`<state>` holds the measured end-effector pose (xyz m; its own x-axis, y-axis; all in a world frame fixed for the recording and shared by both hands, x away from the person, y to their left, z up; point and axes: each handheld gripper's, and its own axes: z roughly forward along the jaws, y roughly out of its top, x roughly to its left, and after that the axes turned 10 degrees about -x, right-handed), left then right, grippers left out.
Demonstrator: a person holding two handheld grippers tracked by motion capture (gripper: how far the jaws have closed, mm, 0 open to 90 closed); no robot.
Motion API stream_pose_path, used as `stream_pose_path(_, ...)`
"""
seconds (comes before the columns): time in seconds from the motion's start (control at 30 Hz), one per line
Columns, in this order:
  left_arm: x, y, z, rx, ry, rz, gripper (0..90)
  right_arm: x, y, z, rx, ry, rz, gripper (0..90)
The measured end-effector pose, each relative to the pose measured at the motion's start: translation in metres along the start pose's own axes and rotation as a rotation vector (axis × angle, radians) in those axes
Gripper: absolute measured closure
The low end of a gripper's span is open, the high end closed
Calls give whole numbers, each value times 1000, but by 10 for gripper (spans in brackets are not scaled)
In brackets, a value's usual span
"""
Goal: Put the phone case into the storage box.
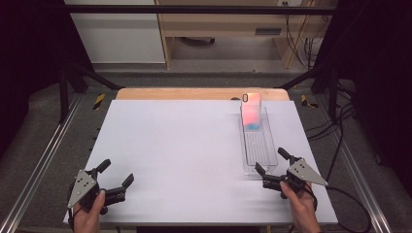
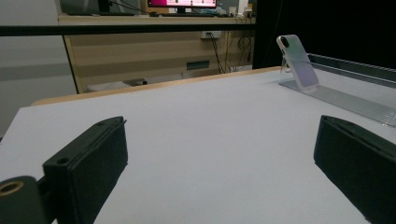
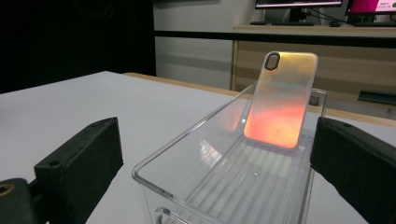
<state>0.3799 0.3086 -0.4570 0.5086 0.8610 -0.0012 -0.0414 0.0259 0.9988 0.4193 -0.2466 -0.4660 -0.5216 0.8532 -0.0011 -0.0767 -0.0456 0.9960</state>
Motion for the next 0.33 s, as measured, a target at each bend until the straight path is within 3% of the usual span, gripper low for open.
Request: stream_pose_path(0.33,-5,-1,5,0,-10,9,28,1,-7,-2,33,4,10,28)
